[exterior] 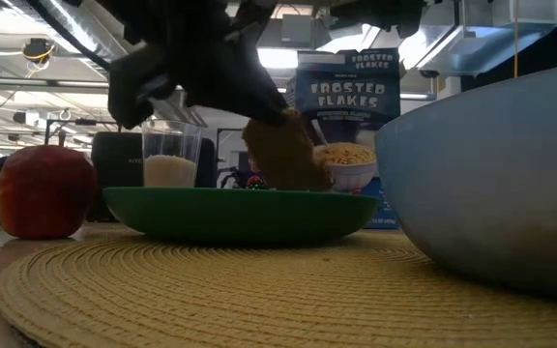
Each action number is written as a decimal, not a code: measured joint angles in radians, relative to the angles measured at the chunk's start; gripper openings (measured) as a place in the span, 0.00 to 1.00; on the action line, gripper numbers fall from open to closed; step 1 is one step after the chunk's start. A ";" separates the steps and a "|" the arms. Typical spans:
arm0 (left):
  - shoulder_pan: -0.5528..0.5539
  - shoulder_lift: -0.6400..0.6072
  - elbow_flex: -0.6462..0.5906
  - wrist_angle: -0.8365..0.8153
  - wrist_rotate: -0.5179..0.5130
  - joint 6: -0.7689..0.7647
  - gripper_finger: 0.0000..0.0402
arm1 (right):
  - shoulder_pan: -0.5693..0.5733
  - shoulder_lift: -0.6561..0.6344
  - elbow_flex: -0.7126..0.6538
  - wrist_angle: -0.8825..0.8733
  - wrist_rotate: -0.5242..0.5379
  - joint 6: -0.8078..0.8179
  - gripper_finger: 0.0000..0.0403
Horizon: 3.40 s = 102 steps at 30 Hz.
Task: Arrange a breakfast setting
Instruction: Put the toasted bread from the toaster oven to the green plate, then put the red apple into the green plate
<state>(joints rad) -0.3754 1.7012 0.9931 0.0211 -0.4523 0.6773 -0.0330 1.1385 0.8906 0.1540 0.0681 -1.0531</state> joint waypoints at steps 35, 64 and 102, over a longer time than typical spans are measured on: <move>-0.073 0.165 -0.015 0.169 -0.080 0.012 0.11 | 0.000 0.000 0.000 -0.033 0.000 0.000 0.85; -0.156 0.145 0.114 0.043 -0.337 -0.062 0.36 | 0.000 0.000 0.000 -0.034 0.000 0.000 0.85; -0.062 -0.543 -0.039 -0.947 0.024 -1.285 0.34 | 0.000 0.011 -0.001 -0.045 -0.219 0.077 0.85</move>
<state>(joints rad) -0.4373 1.1581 0.9536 -0.9262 -0.4279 -0.6078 -0.0326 1.1500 0.8898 0.1085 -0.1513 -0.9761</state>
